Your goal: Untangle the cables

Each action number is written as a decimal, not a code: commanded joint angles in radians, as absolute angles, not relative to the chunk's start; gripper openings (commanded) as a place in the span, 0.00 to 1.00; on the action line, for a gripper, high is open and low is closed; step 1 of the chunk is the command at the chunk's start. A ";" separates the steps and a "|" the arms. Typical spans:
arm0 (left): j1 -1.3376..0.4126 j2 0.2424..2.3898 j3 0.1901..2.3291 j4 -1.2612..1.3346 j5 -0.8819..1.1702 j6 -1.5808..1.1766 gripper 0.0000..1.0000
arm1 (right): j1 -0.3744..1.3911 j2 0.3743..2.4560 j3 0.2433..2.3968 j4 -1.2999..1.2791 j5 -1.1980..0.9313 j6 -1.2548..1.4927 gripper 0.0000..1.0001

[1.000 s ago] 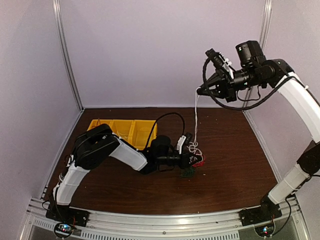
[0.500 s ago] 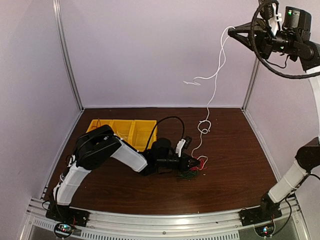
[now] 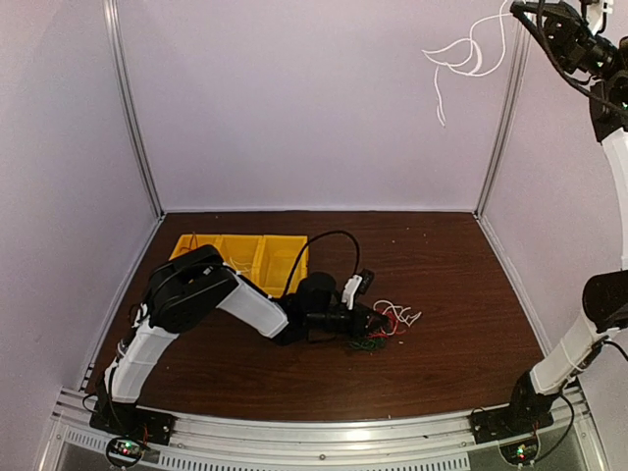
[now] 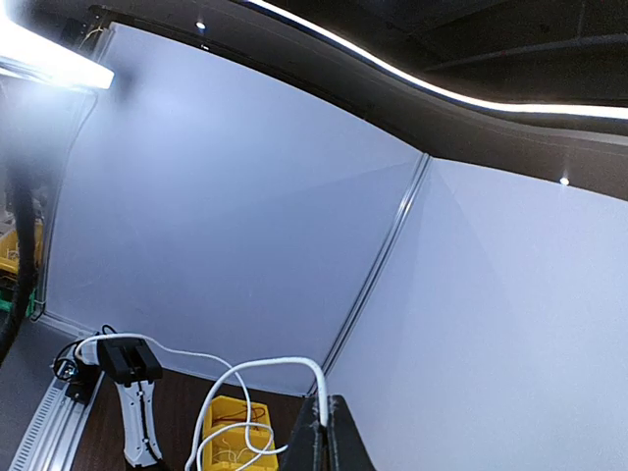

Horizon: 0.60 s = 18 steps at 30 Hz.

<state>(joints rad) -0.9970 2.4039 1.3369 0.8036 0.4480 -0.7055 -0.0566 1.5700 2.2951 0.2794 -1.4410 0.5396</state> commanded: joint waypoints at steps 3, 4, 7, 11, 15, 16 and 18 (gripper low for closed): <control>-0.990 2.316 1.267 0.858 0.458 -0.696 0.34 | -0.084 1.502 1.967 0.638 -1.450 0.757 0.00; -0.992 2.286 1.251 0.861 0.457 -0.686 0.39 | -0.084 1.487 1.901 0.616 -1.451 0.727 0.00; -0.998 2.188 1.215 0.818 0.450 -0.639 0.47 | -0.084 1.446 1.695 0.606 -1.454 0.676 0.00; -1.003 2.062 1.199 0.678 0.434 -0.551 0.52 | -0.083 1.394 1.486 0.510 -1.436 0.561 0.00; -1.003 1.928 1.155 0.560 0.378 -0.474 0.53 | -0.067 1.361 1.364 0.229 -1.399 0.307 0.00; -1.003 1.899 1.146 0.531 0.367 -0.447 0.54 | -0.058 1.358 1.354 0.124 -1.379 0.201 0.00; -1.003 1.840 1.143 0.463 0.342 -0.409 0.54 | -0.027 1.358 1.351 -0.127 -1.264 -0.015 0.00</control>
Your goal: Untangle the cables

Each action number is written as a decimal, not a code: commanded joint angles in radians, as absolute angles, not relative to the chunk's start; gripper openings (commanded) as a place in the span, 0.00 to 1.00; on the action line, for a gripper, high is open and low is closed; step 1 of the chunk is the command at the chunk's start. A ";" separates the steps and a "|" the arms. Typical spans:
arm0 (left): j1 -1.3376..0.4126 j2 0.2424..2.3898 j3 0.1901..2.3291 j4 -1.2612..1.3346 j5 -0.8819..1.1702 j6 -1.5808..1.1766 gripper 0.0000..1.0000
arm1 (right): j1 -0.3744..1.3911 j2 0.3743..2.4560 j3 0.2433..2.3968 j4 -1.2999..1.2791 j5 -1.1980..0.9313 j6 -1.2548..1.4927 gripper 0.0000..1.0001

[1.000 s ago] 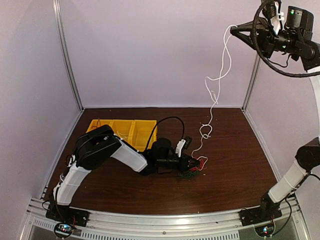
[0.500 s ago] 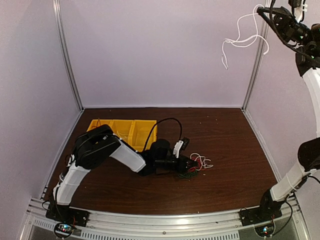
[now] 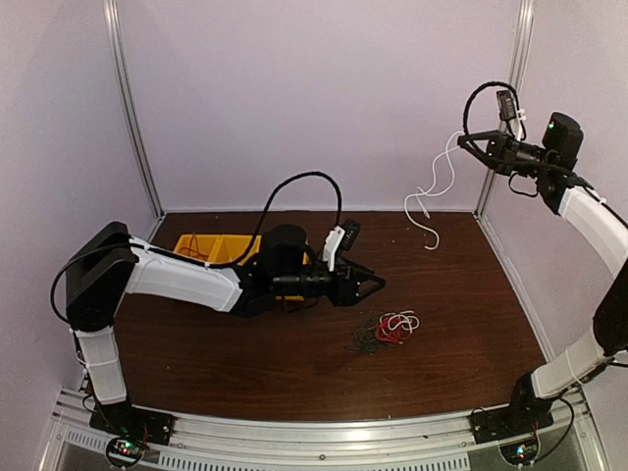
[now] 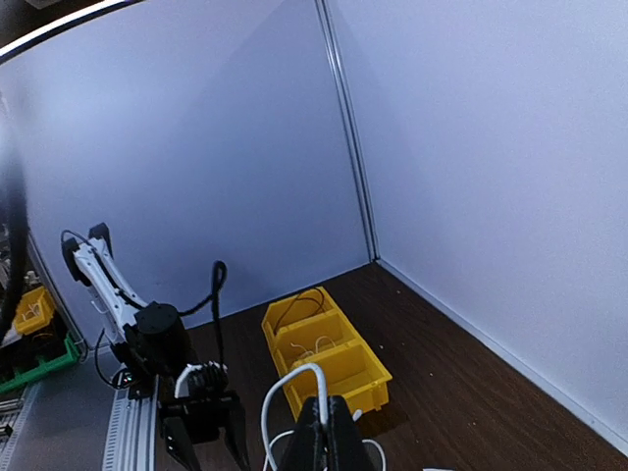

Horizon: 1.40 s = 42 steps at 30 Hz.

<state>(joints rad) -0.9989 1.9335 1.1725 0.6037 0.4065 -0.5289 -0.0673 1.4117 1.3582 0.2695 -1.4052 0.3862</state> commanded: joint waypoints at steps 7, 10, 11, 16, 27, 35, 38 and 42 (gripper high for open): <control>-1.002 1.704 1.144 0.428 0.217 -0.363 0.55 | 0.164 1.354 1.260 -0.410 -0.991 -0.291 0.00; -1.003 1.709 1.202 0.388 0.144 -0.384 0.63 | 0.250 1.342 1.233 -0.438 -0.888 -0.337 0.00; -1.003 1.713 1.223 0.372 0.122 -0.392 0.64 | 0.281 1.338 1.230 -0.445 -0.863 -0.348 0.00; -1.000 1.757 1.290 0.338 0.132 -0.383 0.62 | 0.341 1.343 1.239 -0.484 -0.840 -0.373 0.00; -0.974 1.861 1.351 0.405 0.320 -0.422 0.54 | 0.407 1.353 1.252 -0.557 -0.881 -0.433 0.00; -0.971 1.929 1.405 0.440 0.410 -0.463 0.35 | 0.424 1.359 1.254 -0.560 -0.873 -0.435 0.00; -0.964 1.928 1.403 0.446 0.408 -0.476 0.17 | 0.425 1.355 1.249 -0.559 -0.873 -0.437 0.00; -0.946 1.885 1.381 0.424 0.373 -0.477 0.00 | 0.421 1.344 1.255 -0.570 -0.879 -0.434 0.23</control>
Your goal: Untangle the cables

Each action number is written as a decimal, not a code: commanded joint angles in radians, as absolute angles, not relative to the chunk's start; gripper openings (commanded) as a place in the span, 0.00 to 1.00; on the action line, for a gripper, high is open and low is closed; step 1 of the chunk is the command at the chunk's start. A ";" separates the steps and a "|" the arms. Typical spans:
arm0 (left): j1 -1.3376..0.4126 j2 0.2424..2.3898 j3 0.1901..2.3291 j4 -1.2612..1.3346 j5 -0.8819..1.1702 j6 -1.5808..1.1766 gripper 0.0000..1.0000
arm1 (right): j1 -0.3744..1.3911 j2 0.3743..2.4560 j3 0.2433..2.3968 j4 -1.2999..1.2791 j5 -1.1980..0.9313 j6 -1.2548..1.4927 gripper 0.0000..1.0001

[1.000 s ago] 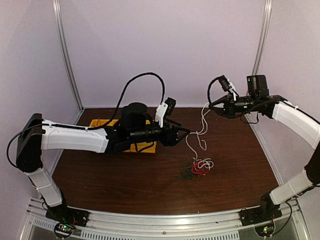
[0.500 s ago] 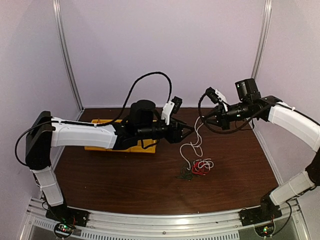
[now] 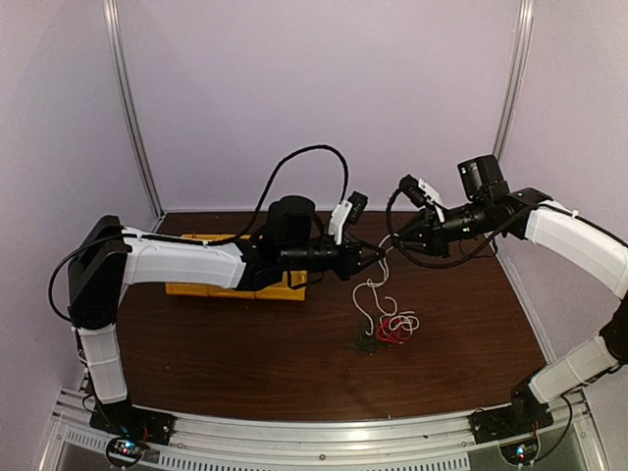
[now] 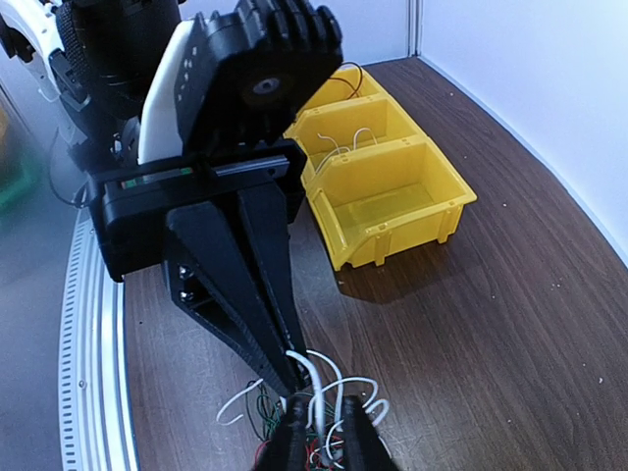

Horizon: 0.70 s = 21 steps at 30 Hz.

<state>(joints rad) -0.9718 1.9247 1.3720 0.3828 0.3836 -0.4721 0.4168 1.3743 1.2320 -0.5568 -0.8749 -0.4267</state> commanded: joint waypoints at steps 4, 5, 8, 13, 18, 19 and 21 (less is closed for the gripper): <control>-0.902 1.784 1.372 0.295 0.323 -0.422 0.00 | 0.369 1.310 1.257 -0.586 -0.913 -0.431 0.48; -0.884 1.745 1.369 0.259 0.306 -0.406 0.00 | 0.344 1.302 1.253 -0.583 -0.934 -0.426 0.50; -0.839 1.643 1.349 0.184 0.271 -0.371 0.00 | 0.260 1.290 1.223 -0.563 -1.003 -0.407 0.53; -0.766 1.487 1.344 0.062 0.212 -0.324 0.00 | 0.183 1.308 1.108 -0.503 -1.024 -0.404 0.53; -0.696 1.380 1.345 -0.094 0.142 -0.290 0.00 | 0.178 1.325 0.982 -0.399 -0.988 -0.407 0.54; -0.673 1.365 1.342 -0.116 0.140 -0.298 0.00 | 0.179 1.324 0.963 -0.377 -0.979 -0.403 0.54; -0.610 1.346 1.332 -0.155 0.162 -0.310 0.00 | 0.180 1.324 0.944 -0.366 -0.962 -0.407 0.54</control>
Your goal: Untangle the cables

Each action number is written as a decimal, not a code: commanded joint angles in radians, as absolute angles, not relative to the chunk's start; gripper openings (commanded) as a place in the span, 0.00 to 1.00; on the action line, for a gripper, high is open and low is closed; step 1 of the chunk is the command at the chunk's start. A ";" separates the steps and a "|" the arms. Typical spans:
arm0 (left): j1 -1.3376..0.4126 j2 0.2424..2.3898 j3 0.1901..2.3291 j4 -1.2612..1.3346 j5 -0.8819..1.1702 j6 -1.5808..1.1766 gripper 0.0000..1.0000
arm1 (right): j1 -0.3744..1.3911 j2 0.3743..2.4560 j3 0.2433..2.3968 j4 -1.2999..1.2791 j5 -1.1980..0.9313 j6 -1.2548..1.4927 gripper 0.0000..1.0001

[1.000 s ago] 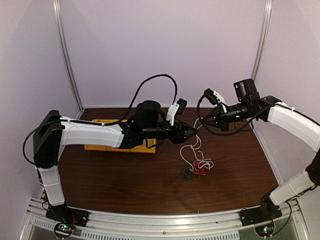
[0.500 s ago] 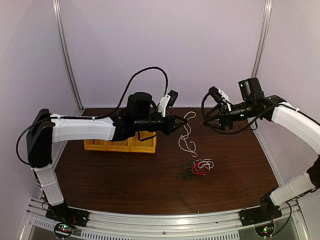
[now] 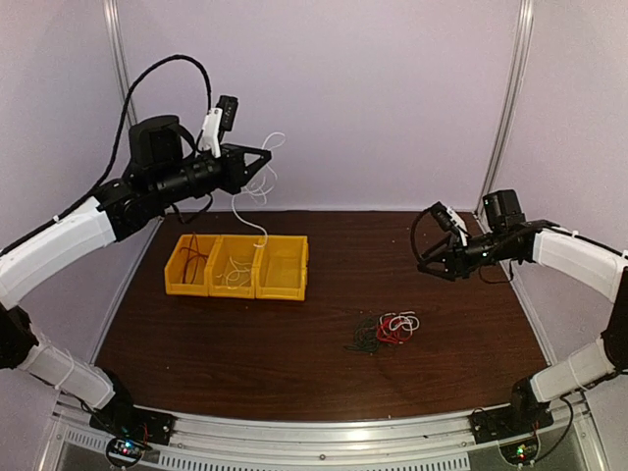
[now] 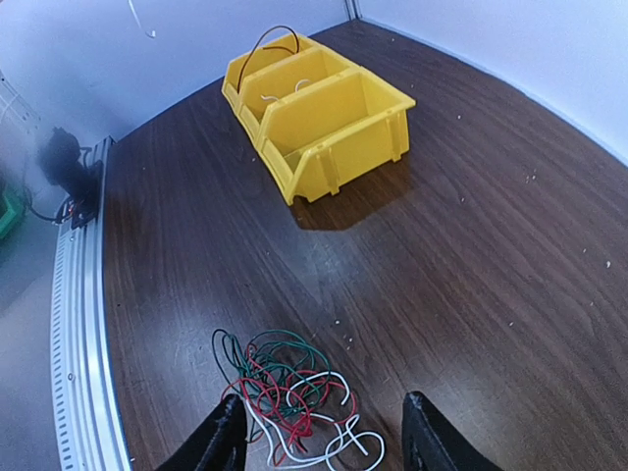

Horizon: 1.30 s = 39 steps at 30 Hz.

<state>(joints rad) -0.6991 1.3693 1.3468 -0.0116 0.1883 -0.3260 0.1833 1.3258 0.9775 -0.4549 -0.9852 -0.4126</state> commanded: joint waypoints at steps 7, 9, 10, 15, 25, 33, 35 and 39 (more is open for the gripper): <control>-0.473 1.335 1.247 -0.172 0.255 -0.306 0.00 | 0.180 1.325 0.920 -0.377 -0.952 -0.434 0.54; -0.450 1.345 1.225 -0.171 0.247 -0.292 0.00 | 0.180 1.322 0.914 -0.385 -0.948 -0.446 0.54; -0.438 1.351 1.212 -0.166 0.247 -0.288 0.00 | 0.180 1.320 0.912 -0.385 -0.946 -0.449 0.54; -0.371 1.404 1.154 -0.112 0.312 -0.299 0.00 | 0.179 1.320 0.903 -0.384 -0.935 -0.454 0.54; -0.328 1.548 1.108 -0.038 0.340 -0.306 0.00 | 0.179 1.330 0.893 -0.385 -0.925 -0.466 0.54; -0.344 1.712 1.129 -0.077 0.224 -0.493 0.00 | 0.180 1.350 0.896 -0.390 -0.933 -0.474 0.54; -0.374 1.732 1.132 -0.094 0.117 -0.511 0.00 | 0.180 1.350 0.896 -0.393 -0.935 -0.474 0.54; -0.403 1.775 1.119 -0.065 0.080 -0.546 0.00 | 0.180 1.350 0.891 -0.391 -0.932 -0.476 0.54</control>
<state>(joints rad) -0.3706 1.7519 1.1160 -0.0937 0.1749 -0.4774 0.1833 1.3457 0.9039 -0.3965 -0.9375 -0.4660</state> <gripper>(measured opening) 0.009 0.539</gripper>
